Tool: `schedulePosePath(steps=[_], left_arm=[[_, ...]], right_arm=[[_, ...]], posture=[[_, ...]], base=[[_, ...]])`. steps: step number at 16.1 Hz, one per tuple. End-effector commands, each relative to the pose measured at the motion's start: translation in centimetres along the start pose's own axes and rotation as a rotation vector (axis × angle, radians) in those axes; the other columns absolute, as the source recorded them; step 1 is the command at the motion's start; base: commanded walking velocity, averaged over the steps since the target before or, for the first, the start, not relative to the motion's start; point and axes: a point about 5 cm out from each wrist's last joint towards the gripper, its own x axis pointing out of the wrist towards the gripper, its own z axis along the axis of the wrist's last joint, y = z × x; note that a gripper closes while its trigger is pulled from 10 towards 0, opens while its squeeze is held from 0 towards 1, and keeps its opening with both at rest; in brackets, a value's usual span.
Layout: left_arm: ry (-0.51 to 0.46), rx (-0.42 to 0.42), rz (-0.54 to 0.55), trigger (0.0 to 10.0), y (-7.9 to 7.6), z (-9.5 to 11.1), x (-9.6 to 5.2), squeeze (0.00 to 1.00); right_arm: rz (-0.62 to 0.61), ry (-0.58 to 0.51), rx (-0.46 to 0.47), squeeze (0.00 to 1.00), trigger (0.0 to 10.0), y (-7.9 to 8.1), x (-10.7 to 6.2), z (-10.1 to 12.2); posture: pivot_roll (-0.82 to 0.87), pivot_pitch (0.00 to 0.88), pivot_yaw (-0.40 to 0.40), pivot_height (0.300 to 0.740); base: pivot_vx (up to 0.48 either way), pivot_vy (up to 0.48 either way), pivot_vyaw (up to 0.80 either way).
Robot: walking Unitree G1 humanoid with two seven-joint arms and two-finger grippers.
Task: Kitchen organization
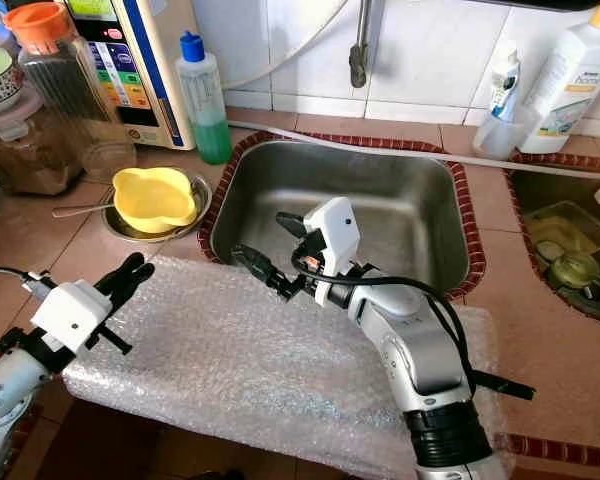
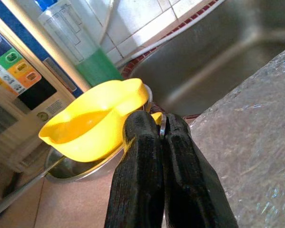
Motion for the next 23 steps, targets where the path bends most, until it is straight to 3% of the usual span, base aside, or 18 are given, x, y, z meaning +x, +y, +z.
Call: schedulePosePath(steps=[1, 6, 9, 14, 16, 17, 19, 23], left_arm=[[-0.030, 0.021, 0.025, 0.0, 0.7, 1.0, -0.2, 0.00], [-0.159, 0.020, 0.078, 0.0, 2.2, 4.0, 0.8, 0.00], [-0.200, 0.006, 0.053, 0.0, 1.9, 5.1, 1.7, 0.00], [-0.248, -0.248, 0.090, 0.0, 1.9, 5.9, 3.0, 0.00], [-0.282, -0.242, 0.042, 0.0, 2.4, 7.3, 4.5, 0.00], [-0.281, -0.238, 0.023, 0.0, 2.4, 7.5, 4.8, 0.00], [-0.291, -0.182, -0.084, 0.0, 1.4, 8.4, 6.2, 0.00], [-0.264, -0.154, -0.233, 0.0, -0.3, 8.5, 7.4, 0.00]], right_arm=[[0.005, -0.001, -0.010, 0.00, 10.0, -0.2, 0.1, 0.2], [0.004, -0.008, -0.014, 0.00, 10.0, -0.4, 0.3, 0.3], [0.003, -0.008, -0.014, 0.00, 10.0, -0.4, 0.3, 0.3], [-0.038, -0.032, -0.046, 0.00, 10.0, -0.9, 0.4, 0.6], [-0.089, -0.052, -0.194, 0.00, 10.0, -1.9, 0.4, 1.7], [-0.091, -0.056, -0.210, 0.00, 10.0, -1.9, 0.5, 1.8], [-0.051, -0.079, -0.369, 0.00, 10.0, -1.4, 0.9, 2.8], [0.014, -0.058, -0.547, 0.00, 10.0, -0.5, 1.1, 2.8]], posture=[[-0.12, 0.140, 0.064, 0.740], [-0.12, 0.134, 0.061, 0.740], [-0.12, 0.134, 0.062, 0.740], [-0.13, 0.133, 0.061, 0.740], [-0.13, 0.131, 0.055, 0.740], [-0.13, 0.131, 0.055, 0.740], [-0.14, 0.132, 0.053, 0.740], [-0.15, 0.136, 0.057, 0.740]], base=[[0.000, 0.000, 0.00], [0.000, 0.000, 0.00], [0.000, 0.000, 0.00], [0.000, 0.000, 0.00], [0.000, 0.000, 0.00], [0.000, 0.000, 0.00], [0.000, 0.000, 0.00], [0.000, 0.000, 0.00]])
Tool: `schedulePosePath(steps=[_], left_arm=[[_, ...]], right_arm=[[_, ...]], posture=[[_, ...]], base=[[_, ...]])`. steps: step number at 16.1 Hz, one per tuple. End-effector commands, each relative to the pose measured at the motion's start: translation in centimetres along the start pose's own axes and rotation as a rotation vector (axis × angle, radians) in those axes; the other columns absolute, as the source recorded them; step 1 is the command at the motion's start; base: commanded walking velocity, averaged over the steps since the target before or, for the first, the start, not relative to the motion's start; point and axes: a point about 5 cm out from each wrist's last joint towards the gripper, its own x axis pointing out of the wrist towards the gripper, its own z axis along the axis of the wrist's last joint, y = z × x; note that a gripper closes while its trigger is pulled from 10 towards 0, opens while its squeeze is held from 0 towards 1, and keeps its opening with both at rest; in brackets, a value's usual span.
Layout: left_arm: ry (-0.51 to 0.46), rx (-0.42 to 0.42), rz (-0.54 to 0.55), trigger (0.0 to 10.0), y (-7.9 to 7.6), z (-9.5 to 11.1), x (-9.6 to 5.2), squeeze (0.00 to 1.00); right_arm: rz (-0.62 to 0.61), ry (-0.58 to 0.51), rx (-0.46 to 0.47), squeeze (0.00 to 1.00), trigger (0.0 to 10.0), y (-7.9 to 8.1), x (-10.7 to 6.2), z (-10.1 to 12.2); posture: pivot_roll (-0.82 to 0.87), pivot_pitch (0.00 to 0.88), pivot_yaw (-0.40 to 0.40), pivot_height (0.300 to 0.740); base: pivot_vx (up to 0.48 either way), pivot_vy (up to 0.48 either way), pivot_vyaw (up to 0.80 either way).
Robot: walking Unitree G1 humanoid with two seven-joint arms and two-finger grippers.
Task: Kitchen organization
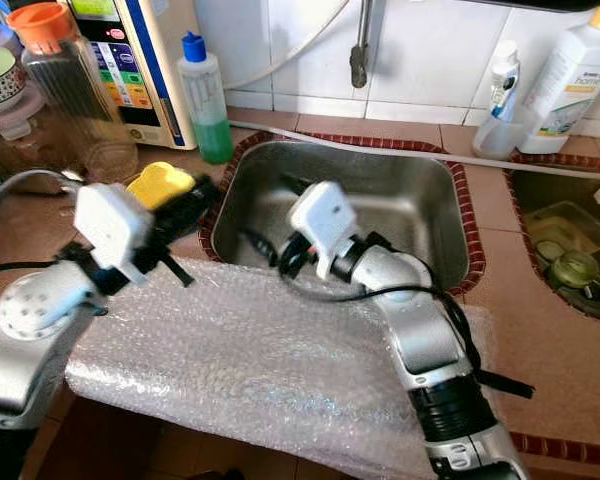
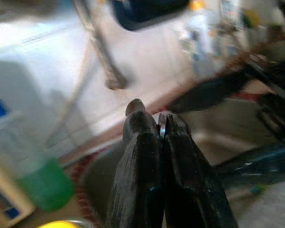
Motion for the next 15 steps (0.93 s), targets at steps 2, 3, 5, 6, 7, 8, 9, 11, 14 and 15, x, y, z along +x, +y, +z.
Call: schedulePosePath(steps=[2, 3, 5, 6, 7, 8, 9, 11, 14, 15], left_arm=[[0.015, 0.013, -0.069, 0.0, -0.6, 0.0, 0.4, 0.00], [0.008, 0.024, -0.119, 0.0, -1.2, 0.2, 0.9, 0.00], [0.009, 0.018, -0.123, 0.0, -1.4, 0.1, 1.1, 0.00], [0.012, 0.023, -0.127, 0.0, -1.4, 0.1, 1.0, 0.00], [0.011, 0.025, -0.128, 0.0, -1.5, 0.1, 1.0, 0.00], [0.012, 0.024, -0.131, 0.0, -1.5, 0.1, 0.8, 0.00], [0.010, 0.025, -0.133, 0.0, -1.6, 0.2, 0.7, 0.00], [0.013, 0.012, -0.142, 0.0, -1.7, 0.3, 0.3, 0.00], [0.027, 0.008, -0.136, 0.0, -1.9, 0.2, -0.1, 0.00], [0.029, 0.002, -0.133, 0.0, -1.9, 0.2, -0.4, 0.00]], right_arm=[[0.029, -0.002, -0.056, 0.00, 10.0, 0.2, 0.1, 0.2], [0.010, 0.008, -0.095, 0.00, 10.0, -0.1, 0.1, 0.0], [0.012, 0.016, -0.117, 0.00, 10.0, -0.1, 0.2, -0.1], [0.018, 0.020, -0.111, 0.00, 10.0, 0.0, 0.2, -0.2], [0.032, 0.034, -0.105, 0.00, 10.0, 0.5, 0.4, -0.6], [0.042, 0.054, -0.094, 0.00, 10.0, 0.8, 0.5, -1.1], [0.044, 0.068, -0.084, 0.00, 10.0, 1.1, 0.7, -1.4], [0.062, 0.094, -0.076, 0.00, 10.0, 1.5, 1.3, -2.1], [0.004, 0.120, -0.059, 0.00, 10.0, 0.9, 2.6, -2.9], [-0.022, 0.111, -0.039, 0.00, 4.4, 0.8, 3.2, -2.7]], posture=[[-0.15, 0.133, 0.060, 0.740], [-0.16, 0.135, 0.061, 0.740], [-0.16, 0.136, 0.061, 0.740], [-0.16, 0.136, 0.061, 0.740], [-0.15, 0.138, 0.061, 0.740], [-0.15, 0.138, 0.060, 0.740], [-0.15, 0.136, 0.057, 0.740], [-0.14, 0.130, 0.050, 0.740], [-0.13, 0.123, 0.044, 0.740], [-0.14, 0.121, 0.044, 0.740]], base=[[0.000, 0.000, 0.00], [0.000, 0.000, 0.00], [0.000, 0.000, 0.00], [0.000, 0.000, 0.00], [0.000, 0.000, 0.00], [0.000, 0.000, 0.00], [0.000, 0.000, 0.00], [0.000, 0.000, 0.00], [0.000, 0.000, 0.00], [0.000, 0.000, 0.00]])
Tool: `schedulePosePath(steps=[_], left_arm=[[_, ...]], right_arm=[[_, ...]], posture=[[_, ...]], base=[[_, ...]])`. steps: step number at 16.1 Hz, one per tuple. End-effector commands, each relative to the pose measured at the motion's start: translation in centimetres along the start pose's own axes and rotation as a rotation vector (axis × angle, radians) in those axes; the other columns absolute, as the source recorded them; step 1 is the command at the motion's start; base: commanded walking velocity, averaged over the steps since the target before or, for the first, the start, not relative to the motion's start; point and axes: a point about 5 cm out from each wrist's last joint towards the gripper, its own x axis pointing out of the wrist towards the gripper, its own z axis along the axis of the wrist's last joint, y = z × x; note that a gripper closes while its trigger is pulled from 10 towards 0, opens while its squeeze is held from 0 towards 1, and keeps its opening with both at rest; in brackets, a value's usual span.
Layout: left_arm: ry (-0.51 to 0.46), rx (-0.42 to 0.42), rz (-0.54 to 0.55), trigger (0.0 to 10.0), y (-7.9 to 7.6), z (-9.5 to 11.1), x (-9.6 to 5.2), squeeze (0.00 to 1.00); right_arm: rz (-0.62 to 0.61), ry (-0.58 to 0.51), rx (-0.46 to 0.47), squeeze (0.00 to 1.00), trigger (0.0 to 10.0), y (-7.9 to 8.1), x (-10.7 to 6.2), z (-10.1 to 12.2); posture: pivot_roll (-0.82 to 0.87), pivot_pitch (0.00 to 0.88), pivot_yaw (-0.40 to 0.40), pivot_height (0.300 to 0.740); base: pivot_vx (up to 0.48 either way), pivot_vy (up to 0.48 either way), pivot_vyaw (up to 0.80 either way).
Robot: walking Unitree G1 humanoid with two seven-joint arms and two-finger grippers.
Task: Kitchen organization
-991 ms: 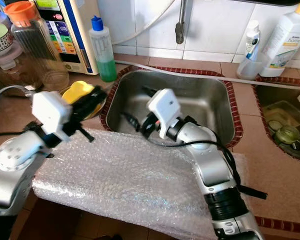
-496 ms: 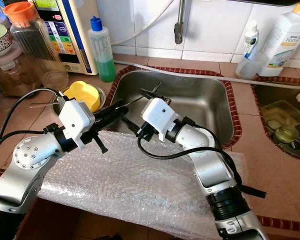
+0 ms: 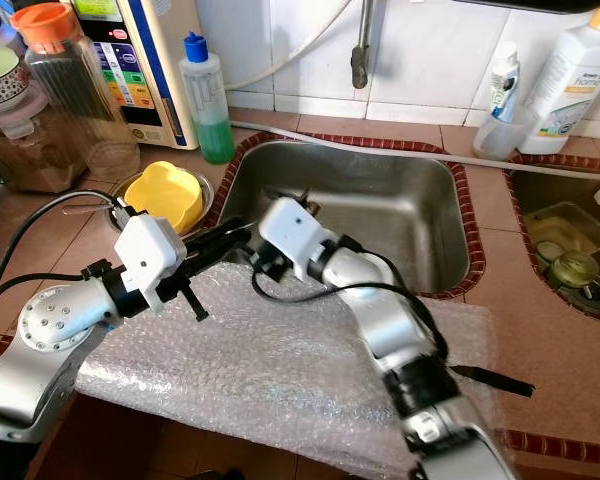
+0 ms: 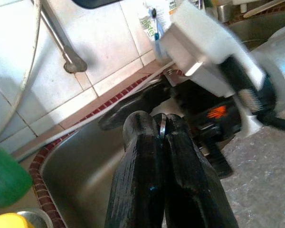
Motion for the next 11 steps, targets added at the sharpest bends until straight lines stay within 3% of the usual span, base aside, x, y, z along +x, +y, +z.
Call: schedulePosePath(steps=[1, 6, 10, 11], left_arm=[[-0.022, 0.019, -0.011, 0.0, 0.0, 0.8, -0.3, 0.00], [-0.016, 0.022, -0.013, 0.0, 0.0, 0.7, -0.3, 0.00], [-0.012, 0.027, -0.018, 0.0, 0.0, 0.8, -0.4, 0.00], [-0.006, 0.031, -0.013, 1.4, 0.1, 0.7, -0.6, 0.00]], right_arm=[[0.012, 0.000, -0.006, 0.00, 0.0, 0.2, 0.2, 0.0], [0.042, 0.023, -0.005, 0.00, 0.4, 1.1, 0.2, -0.9], [0.117, -0.067, 0.014, 0.00, 0.0, 3.1, 1.7, 1.1], [0.128, -0.086, 0.023, 0.00, 0.0, 3.6, 2.0, 1.5]], posture=[[-0.14, 0.122, 0.042, 0.740], [-0.15, 0.123, 0.039, 0.740], [-0.15, 0.125, 0.040, 0.740], [-0.14, 0.124, 0.039, 0.740]], base=[[0.000, 0.000, 0.00], [0.000, 0.000, 0.00], [0.000, 0.000, 0.00], [0.000, 0.000, 0.00]])
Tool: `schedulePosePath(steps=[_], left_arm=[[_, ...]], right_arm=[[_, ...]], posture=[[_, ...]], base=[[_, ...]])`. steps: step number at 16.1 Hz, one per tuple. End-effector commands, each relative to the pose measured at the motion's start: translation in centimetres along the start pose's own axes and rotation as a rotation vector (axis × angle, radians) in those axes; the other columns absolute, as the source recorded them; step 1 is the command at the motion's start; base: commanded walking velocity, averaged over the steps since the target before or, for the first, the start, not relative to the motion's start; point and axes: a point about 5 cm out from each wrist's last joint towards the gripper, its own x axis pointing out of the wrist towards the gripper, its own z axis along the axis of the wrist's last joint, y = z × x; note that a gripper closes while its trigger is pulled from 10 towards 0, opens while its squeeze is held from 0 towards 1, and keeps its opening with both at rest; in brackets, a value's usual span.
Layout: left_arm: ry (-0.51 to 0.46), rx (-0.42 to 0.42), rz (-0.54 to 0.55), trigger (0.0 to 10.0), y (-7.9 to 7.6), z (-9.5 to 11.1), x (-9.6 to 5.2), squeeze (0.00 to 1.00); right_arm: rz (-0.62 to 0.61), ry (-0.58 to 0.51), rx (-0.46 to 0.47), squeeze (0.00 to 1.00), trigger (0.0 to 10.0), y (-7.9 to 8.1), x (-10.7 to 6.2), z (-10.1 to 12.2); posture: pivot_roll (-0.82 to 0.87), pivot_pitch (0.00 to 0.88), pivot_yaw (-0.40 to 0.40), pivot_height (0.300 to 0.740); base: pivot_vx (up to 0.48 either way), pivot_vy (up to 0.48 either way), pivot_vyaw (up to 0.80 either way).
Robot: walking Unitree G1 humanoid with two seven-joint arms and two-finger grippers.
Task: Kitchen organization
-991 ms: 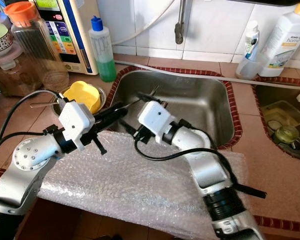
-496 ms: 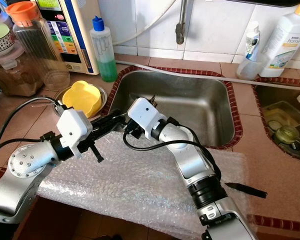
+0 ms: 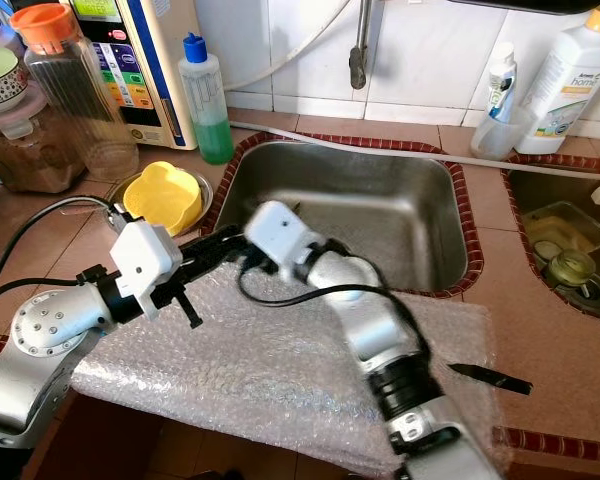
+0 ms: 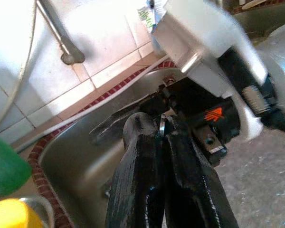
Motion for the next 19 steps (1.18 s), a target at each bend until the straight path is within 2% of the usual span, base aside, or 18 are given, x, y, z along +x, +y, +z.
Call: schedulePosePath(steps=[1, 2, 3, 11, 17, 18, 19], left_arm=[[-0.035, 0.037, 0.002, 4.7, 0.1, 1.1, -0.2, 0.00], [-0.034, 0.036, 0.003, 4.7, 0.1, 1.1, -0.2, 0.00], [-0.024, 0.044, 0.008, 9.9, 0.2, 0.9, -0.2, 0.00], [-0.025, 0.060, 0.015, 10.0, 1.0, 0.6, 0.3, 0.00], [-0.029, 0.059, 0.028, 10.0, 1.0, 0.4, 0.3, 0.00], [-0.037, 0.047, 0.043, 10.0, 1.1, 0.3, 0.4, 0.33], [-0.042, 0.049, 0.055, 10.0, 1.1, 0.3, 0.5, 1.00]], right_arm=[[0.102, -0.035, -0.028, 0.00, 0.0, 2.3, 1.0, 0.8], [0.105, -0.034, -0.029, 0.00, 0.0, 2.4, 1.0, 0.8], [0.104, -0.017, -0.034, 0.00, 0.0, 2.4, 1.0, 0.4], [0.039, 0.026, -0.059, 0.00, 0.0, 0.6, 0.6, -0.6], [-0.089, 0.016, -0.121, 0.00, 0.0, -1.9, -0.6, -0.2], [-0.119, 0.019, -0.139, 0.00, 0.0, -2.5, -1.3, -0.3], [-0.138, 0.026, -0.157, 0.00, 0.0, -2.9, -1.7, -0.4]], posture=[[-0.13, 0.115, 0.038, 0.740], [-0.13, 0.115, 0.038, 0.740], [-0.13, 0.104, 0.038, 0.740], [-0.14, 0.085, 0.053, 0.740], [-0.15, 0.090, 0.059, 0.740], [-0.16, 0.093, 0.062, 0.740], [-0.16, 0.093, 0.063, 0.740]], base=[[0.000, 0.000, 0.00], [0.000, 0.000, 0.00], [0.000, 0.000, 0.00], [0.000, 0.000, 0.00], [0.000, 0.000, 0.00], [0.000, 0.000, 0.00], [0.000, 0.000, 0.00]])
